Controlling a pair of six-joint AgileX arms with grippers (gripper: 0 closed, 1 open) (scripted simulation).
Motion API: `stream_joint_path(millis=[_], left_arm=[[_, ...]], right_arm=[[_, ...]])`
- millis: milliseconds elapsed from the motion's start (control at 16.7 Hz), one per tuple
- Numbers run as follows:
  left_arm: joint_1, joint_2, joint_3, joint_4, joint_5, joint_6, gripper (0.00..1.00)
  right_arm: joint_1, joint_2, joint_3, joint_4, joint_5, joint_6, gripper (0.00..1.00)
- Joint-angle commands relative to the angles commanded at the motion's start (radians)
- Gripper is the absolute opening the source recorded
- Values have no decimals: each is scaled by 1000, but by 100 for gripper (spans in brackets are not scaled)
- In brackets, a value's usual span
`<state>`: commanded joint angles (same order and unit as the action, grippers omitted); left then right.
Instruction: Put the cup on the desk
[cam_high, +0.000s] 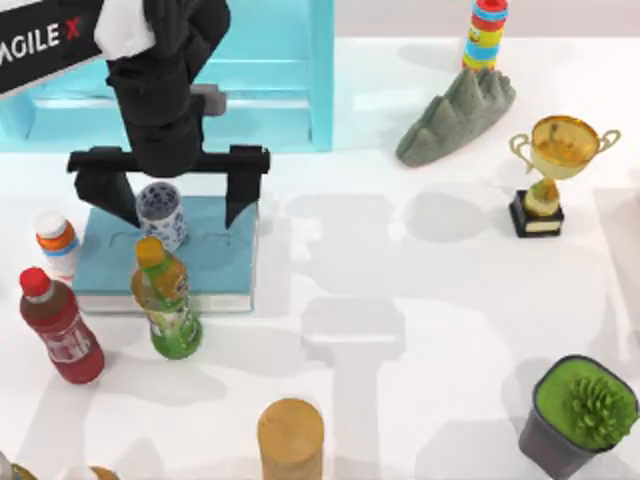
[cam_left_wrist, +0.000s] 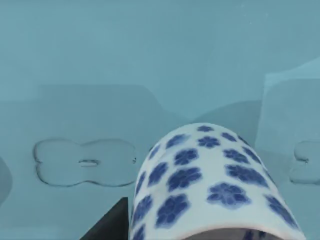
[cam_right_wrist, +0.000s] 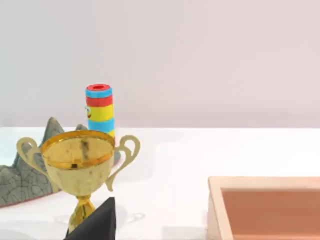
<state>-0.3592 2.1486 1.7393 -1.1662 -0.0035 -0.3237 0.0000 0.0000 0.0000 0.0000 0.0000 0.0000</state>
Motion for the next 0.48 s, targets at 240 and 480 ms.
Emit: stream_joint_path(millis=[240, 480], left_arm=[[0, 0, 0, 0, 0, 0, 47], [0, 0, 0, 0, 0, 0, 17]], right_arm=[[0, 0, 0, 0, 0, 0, 100], [0, 0, 0, 0, 0, 0, 100]])
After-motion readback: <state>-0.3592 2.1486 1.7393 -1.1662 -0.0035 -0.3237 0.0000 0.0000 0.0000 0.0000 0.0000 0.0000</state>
